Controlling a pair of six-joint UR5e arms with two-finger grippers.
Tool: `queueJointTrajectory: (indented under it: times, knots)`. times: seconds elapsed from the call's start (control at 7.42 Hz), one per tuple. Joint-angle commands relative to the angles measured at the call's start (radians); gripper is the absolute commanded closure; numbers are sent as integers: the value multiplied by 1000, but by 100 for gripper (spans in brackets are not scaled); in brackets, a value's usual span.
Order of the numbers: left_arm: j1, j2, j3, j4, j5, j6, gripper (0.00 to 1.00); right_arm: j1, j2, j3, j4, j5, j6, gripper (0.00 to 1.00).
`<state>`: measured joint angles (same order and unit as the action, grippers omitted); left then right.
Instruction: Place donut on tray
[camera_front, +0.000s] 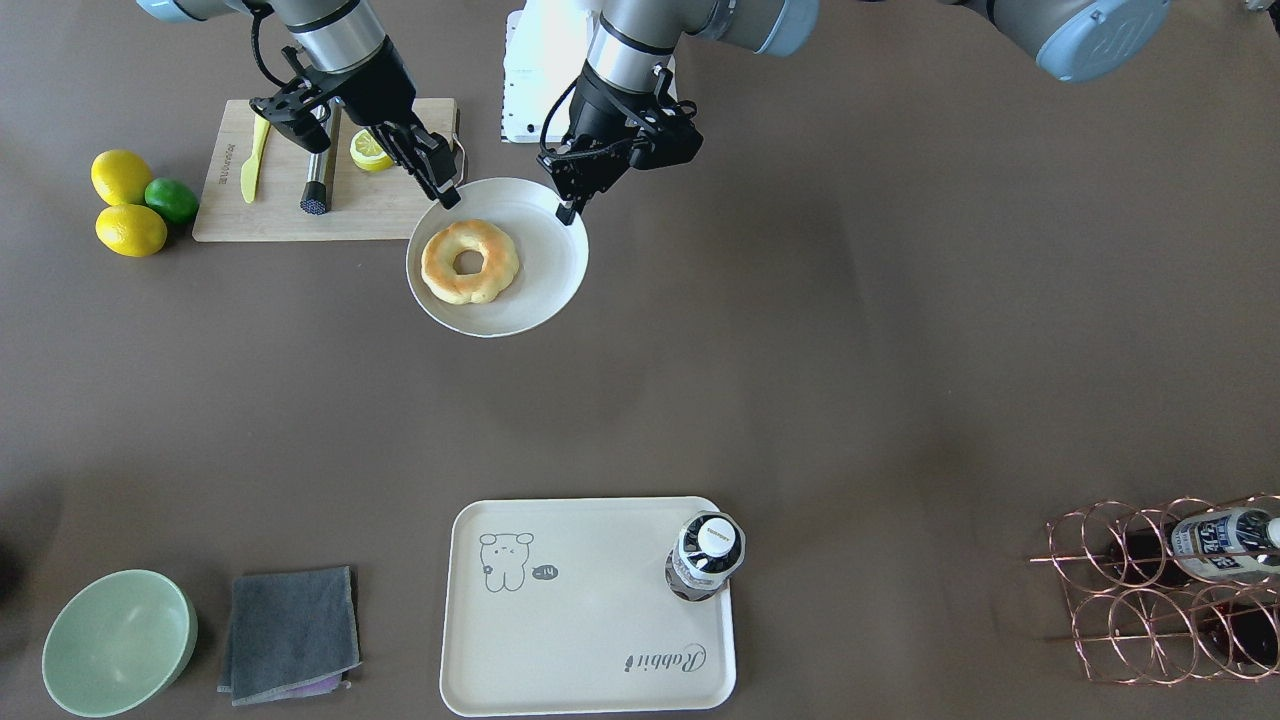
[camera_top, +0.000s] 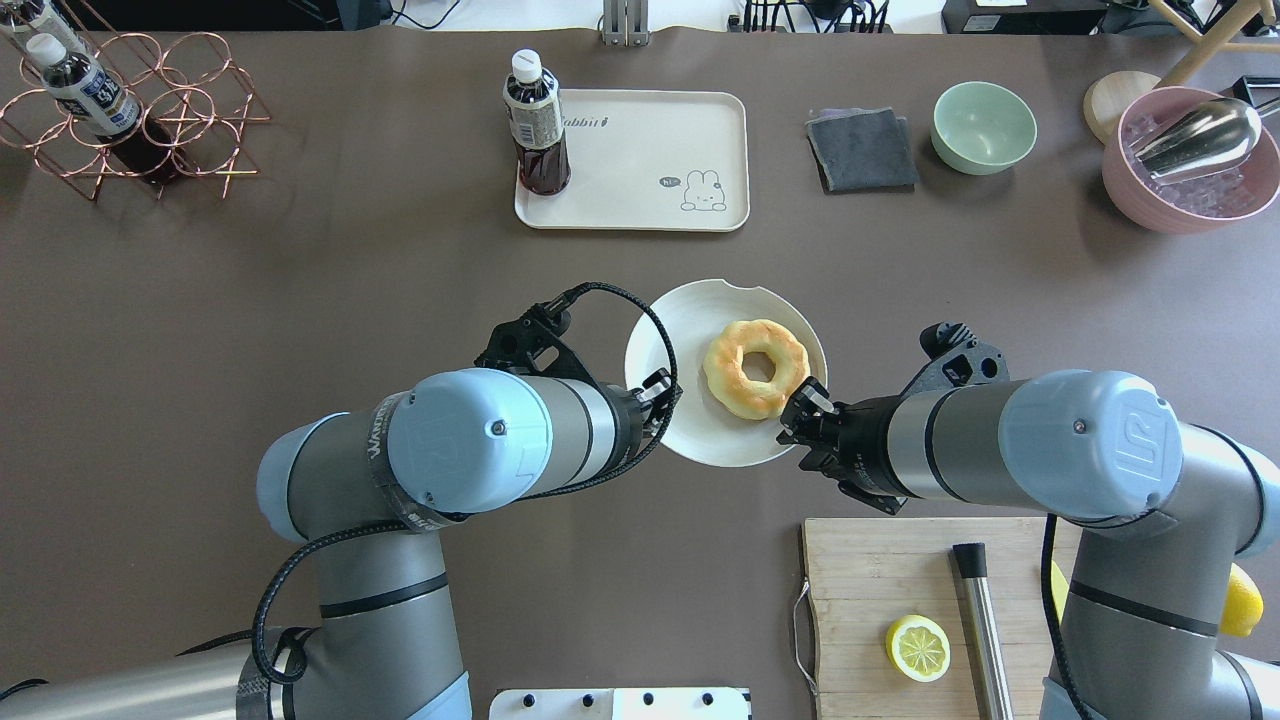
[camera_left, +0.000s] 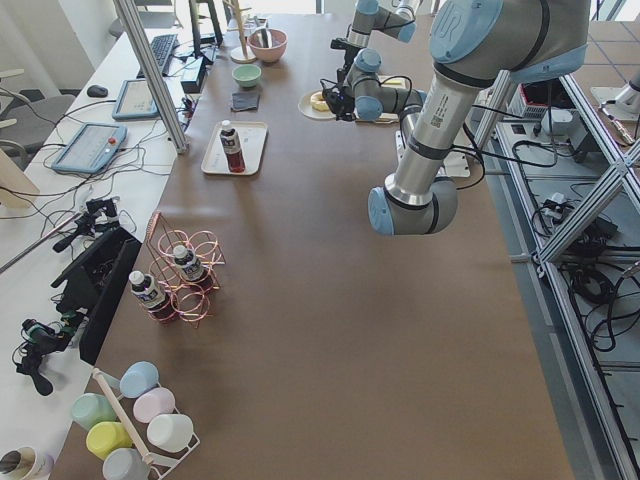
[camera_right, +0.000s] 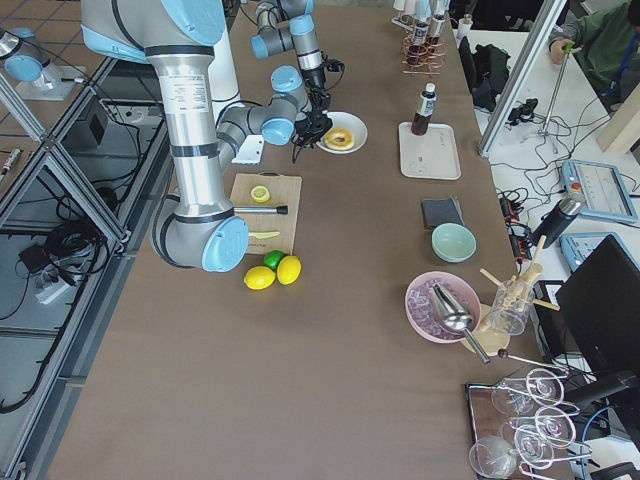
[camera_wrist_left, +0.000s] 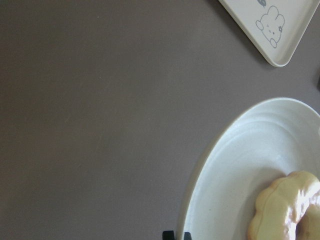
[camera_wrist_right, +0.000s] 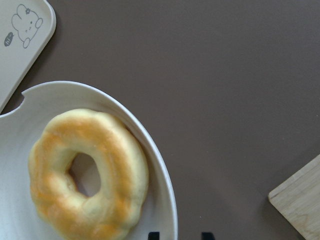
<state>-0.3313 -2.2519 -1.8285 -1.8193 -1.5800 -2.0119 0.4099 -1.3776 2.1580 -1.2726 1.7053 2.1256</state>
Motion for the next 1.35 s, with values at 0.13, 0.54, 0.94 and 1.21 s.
queueJointTrajectory:
  times: [0.13,0.54,0.94,1.21]
  knots:
    - [0,-1,0,-2,0,2,100,3,25,-15,1,-4,23,100]
    - [-2,0,0,-2,-2,7,100,15,25,-6,1,-1,22,100]
    - [-6,47,-26,-5,-12,270,2,36,23,-3,1,7,22,100]
    - [-78,100,-57,-6,-117,379,2,37,25,-4,1,5,22,100]
